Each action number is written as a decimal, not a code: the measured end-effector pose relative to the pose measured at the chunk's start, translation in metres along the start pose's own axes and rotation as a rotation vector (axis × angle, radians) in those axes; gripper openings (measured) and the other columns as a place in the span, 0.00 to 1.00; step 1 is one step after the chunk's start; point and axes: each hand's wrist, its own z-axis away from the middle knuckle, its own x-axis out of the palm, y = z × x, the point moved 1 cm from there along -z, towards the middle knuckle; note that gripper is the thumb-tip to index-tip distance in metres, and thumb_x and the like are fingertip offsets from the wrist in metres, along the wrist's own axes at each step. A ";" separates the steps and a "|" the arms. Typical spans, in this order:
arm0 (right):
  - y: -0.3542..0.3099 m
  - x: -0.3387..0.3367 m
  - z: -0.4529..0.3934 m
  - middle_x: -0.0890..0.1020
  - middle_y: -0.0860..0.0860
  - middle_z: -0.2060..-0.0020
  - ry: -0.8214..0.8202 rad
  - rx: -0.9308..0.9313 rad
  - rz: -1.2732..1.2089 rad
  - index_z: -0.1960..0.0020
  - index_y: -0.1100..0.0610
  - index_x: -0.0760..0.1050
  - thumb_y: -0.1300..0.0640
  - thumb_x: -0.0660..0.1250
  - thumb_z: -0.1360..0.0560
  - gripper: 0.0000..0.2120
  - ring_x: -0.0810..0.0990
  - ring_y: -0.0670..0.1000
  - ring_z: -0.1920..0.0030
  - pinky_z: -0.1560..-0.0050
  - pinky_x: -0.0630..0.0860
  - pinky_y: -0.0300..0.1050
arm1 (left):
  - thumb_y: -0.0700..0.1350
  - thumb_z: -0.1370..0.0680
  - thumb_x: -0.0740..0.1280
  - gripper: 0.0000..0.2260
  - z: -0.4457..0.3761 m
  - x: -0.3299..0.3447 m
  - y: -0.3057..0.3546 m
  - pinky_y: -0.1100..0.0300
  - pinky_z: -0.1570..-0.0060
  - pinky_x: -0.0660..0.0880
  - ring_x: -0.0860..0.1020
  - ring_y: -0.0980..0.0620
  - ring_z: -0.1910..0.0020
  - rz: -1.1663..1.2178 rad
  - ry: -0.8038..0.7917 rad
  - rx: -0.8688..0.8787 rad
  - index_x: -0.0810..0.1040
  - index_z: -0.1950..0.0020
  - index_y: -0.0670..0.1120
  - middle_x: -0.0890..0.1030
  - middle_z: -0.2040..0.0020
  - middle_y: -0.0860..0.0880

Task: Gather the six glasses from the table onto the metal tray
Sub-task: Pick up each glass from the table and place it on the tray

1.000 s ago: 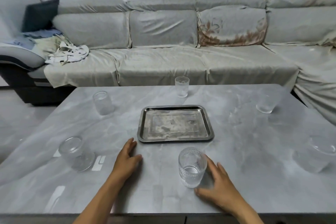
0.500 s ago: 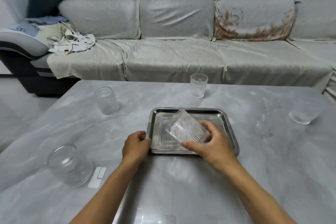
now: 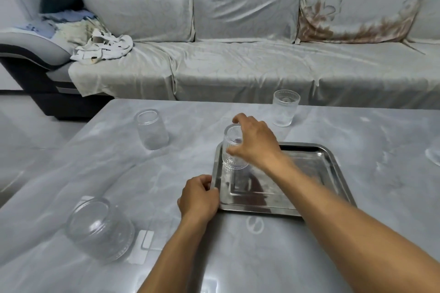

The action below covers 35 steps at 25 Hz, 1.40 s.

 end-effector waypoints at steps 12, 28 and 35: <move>-0.002 0.006 0.080 0.58 0.53 0.24 0.145 -0.090 -0.114 0.29 0.49 0.62 0.47 0.74 0.33 0.36 0.62 0.57 0.28 0.32 0.66 0.54 | 0.47 0.28 0.66 0.21 0.026 -0.040 0.024 0.54 0.40 0.74 0.79 0.47 0.41 -0.095 0.034 0.117 0.76 0.34 0.50 0.82 0.39 0.49; -0.083 0.003 0.175 0.67 0.41 0.29 -0.186 -0.157 -0.497 0.27 0.41 0.55 0.48 0.71 0.34 0.40 0.68 0.45 0.32 0.34 0.66 0.40 | 0.51 0.40 0.78 0.39 0.090 -0.128 0.002 0.53 0.52 0.75 0.77 0.50 0.47 -0.108 0.350 0.405 0.65 0.33 0.60 0.75 0.43 0.54; -0.012 -0.032 0.131 0.80 0.47 0.47 0.207 0.046 -0.401 0.37 0.47 0.68 0.41 0.75 0.45 0.38 0.75 0.53 0.48 0.48 0.74 0.52 | 0.59 0.36 0.75 0.39 0.075 -0.060 0.060 0.72 0.52 0.75 0.77 0.64 0.44 0.129 -0.221 0.608 0.60 0.29 0.70 0.73 0.40 0.65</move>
